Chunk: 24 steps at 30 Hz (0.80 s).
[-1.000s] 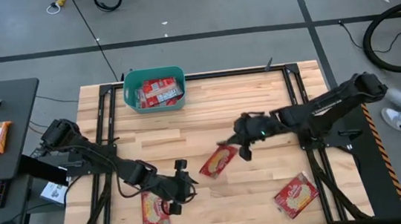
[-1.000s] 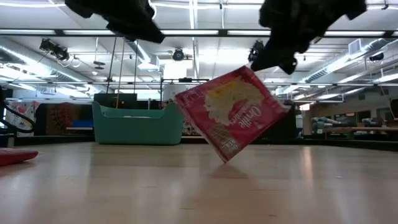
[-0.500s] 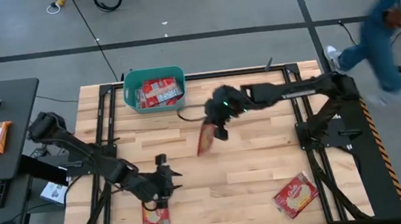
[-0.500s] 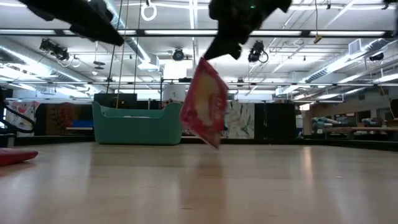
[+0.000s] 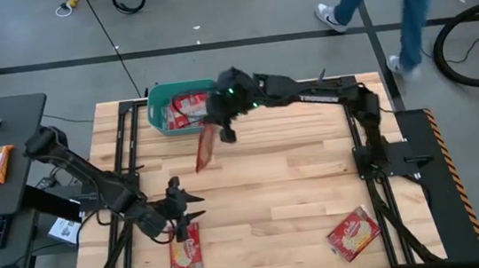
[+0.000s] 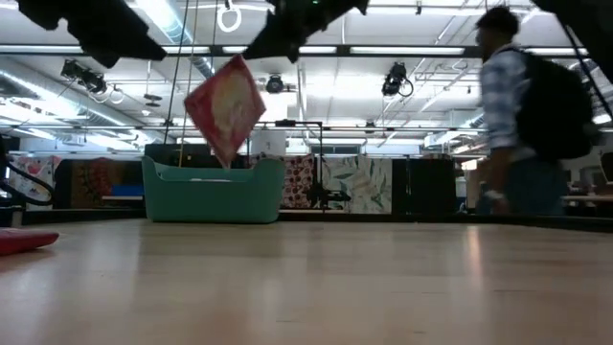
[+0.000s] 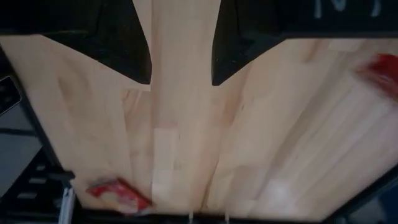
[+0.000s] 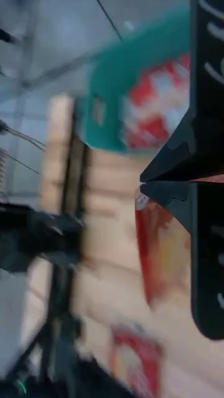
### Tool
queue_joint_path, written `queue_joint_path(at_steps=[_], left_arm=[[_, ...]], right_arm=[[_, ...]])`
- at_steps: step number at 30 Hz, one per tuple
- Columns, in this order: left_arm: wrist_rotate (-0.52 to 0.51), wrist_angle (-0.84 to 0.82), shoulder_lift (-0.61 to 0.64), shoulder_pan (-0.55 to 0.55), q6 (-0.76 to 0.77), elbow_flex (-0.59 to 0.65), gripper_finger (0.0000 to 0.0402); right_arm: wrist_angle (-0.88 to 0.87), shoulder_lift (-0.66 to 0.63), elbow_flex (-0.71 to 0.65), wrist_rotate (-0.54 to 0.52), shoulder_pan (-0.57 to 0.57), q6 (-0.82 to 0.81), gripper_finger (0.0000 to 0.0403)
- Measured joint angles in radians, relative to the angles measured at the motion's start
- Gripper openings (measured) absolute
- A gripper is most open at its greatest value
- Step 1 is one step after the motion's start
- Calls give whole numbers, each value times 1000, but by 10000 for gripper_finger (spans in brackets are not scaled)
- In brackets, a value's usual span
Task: Sort popcorn bags into baskets
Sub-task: Put the top popcorn bag into the blue bin
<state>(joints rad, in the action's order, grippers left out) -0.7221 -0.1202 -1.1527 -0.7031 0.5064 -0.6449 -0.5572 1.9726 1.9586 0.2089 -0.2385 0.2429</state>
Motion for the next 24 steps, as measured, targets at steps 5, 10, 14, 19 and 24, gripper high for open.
queue_joint_path(at_steps=[5, 10, 14, 19, 24], left_arm=[[-56, -7, 53, -36, -47, 0, 172], [-96, -10, 100, -66, -47, 0, 172], [-119, 1, 108, -71, -38, 0, 172], [-150, 3, 108, -64, 11, 0, 172], [-154, 8, 108, -62, 58, 0, 172]], right_arm=[[1, 137, 238, 5, -51, 98, 1], [55, 258, 399, 23, -112, 179, 1], [239, 300, 367, 81, -164, 180, 1], [384, 380, 367, 155, -220, 178, 2], [459, 459, 367, 258, -263, 134, 2]])
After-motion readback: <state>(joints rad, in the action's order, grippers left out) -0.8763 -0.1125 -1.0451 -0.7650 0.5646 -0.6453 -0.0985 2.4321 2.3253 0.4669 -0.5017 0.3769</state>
